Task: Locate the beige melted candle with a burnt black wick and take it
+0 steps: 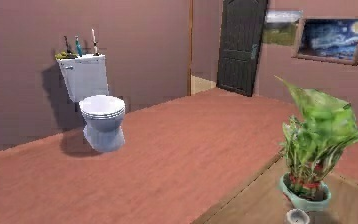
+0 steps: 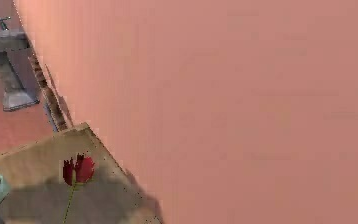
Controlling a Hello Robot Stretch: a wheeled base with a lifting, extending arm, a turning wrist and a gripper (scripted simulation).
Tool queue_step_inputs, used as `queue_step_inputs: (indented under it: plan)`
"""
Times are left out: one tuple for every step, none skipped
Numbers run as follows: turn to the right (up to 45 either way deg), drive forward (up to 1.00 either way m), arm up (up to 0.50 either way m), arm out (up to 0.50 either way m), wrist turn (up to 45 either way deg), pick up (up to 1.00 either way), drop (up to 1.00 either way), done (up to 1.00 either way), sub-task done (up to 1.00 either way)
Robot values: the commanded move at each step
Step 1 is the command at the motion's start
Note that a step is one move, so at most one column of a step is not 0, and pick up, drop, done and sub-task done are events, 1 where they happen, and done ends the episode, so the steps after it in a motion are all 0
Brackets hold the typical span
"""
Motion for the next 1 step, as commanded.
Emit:
queue_step_inputs:
  plan:
    - [-45.0, 0.0, 0.0, 0.0, 0.0, 0.0, 0.0, 0.0, 0.0]
